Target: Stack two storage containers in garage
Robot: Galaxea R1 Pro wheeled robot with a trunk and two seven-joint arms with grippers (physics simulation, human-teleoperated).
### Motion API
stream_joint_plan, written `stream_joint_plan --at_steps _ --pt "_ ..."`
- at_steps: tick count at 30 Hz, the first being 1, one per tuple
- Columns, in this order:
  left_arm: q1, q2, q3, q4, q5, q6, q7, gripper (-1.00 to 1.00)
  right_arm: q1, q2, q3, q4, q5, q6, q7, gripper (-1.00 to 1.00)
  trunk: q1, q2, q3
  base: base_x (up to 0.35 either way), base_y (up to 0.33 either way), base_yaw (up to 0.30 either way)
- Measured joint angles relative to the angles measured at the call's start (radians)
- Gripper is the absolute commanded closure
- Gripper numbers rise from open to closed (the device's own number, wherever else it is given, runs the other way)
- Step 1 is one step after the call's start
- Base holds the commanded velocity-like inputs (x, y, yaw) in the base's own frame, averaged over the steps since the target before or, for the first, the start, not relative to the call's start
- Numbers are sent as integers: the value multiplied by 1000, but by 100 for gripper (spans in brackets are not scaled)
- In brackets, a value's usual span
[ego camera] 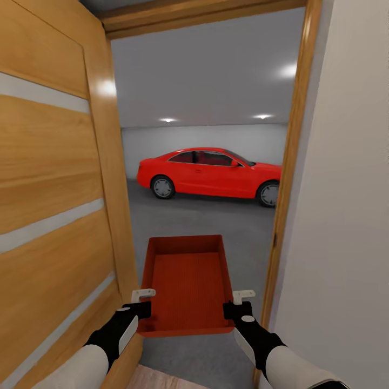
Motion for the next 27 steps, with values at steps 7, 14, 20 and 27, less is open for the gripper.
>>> stream_joint_plan --at_steps 7,14,20,27 --pt "0 0 0 0 0 0 0 100 0 0 0 0 0 0 0 100 0 0 0 168 274 -285" --pt "0 0 0 0 0 0 0 100 0 0 0 0 1 0 0 100 0 0 0 168 219 -285" --pt "0 0 0 -1 1 0 0 100 0 0 -1 0 2 0 0 100 0 0 0 168 185 -285" --pt "0 0 -1 -2 1 0 1 100 0 0 -2 -1 4 0 1 100 0 0 0 124 120 -188"
